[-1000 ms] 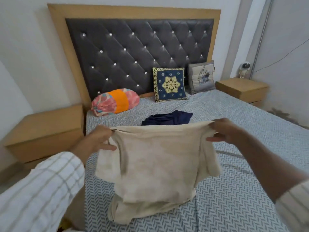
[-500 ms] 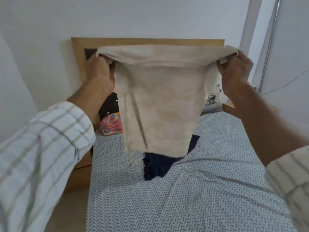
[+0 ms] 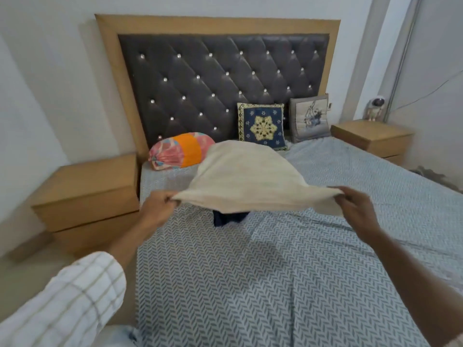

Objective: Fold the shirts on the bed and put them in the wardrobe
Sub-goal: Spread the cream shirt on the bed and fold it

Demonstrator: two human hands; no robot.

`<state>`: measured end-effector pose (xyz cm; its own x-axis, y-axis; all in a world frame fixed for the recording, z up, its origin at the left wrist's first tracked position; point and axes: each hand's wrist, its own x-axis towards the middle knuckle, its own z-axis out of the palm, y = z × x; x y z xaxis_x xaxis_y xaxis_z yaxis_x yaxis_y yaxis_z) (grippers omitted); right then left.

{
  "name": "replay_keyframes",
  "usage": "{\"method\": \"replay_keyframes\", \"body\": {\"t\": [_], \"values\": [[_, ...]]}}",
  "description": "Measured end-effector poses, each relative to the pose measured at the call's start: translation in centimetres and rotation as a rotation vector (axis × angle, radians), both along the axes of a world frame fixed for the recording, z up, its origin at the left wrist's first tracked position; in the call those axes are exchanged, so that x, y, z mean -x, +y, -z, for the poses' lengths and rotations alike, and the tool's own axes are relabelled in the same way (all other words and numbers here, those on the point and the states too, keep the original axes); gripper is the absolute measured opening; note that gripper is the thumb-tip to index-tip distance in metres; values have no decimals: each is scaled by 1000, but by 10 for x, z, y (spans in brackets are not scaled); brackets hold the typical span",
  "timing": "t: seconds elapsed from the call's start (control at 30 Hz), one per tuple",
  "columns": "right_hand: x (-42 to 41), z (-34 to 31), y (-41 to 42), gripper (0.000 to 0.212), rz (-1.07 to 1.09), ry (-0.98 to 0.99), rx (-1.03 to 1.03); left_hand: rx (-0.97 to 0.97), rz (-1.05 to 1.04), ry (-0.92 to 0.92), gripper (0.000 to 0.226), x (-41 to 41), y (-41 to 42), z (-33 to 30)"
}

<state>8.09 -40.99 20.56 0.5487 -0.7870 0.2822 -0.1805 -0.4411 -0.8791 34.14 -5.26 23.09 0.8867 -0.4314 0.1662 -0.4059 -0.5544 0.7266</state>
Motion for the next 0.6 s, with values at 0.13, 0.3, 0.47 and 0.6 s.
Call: {"method": "replay_keyframes", "body": {"t": [0.13, 0.3, 0.47, 0.6], "values": [[43, 71, 15, 23, -38, 281, -33, -295, 141, 156, 19, 28, 20, 80], [101, 128, 39, 23, -82, 563, -37, -478, 264, 242, 26, 66, 48, 148], [165, 171, 76, 25, -101, 682, -8, -602, 380, 235, 38, 106, 83, 186], [200, 188, 98, 26, -39, 596, 15, -663, 388, 198, 37, 137, 110, 198]]}}
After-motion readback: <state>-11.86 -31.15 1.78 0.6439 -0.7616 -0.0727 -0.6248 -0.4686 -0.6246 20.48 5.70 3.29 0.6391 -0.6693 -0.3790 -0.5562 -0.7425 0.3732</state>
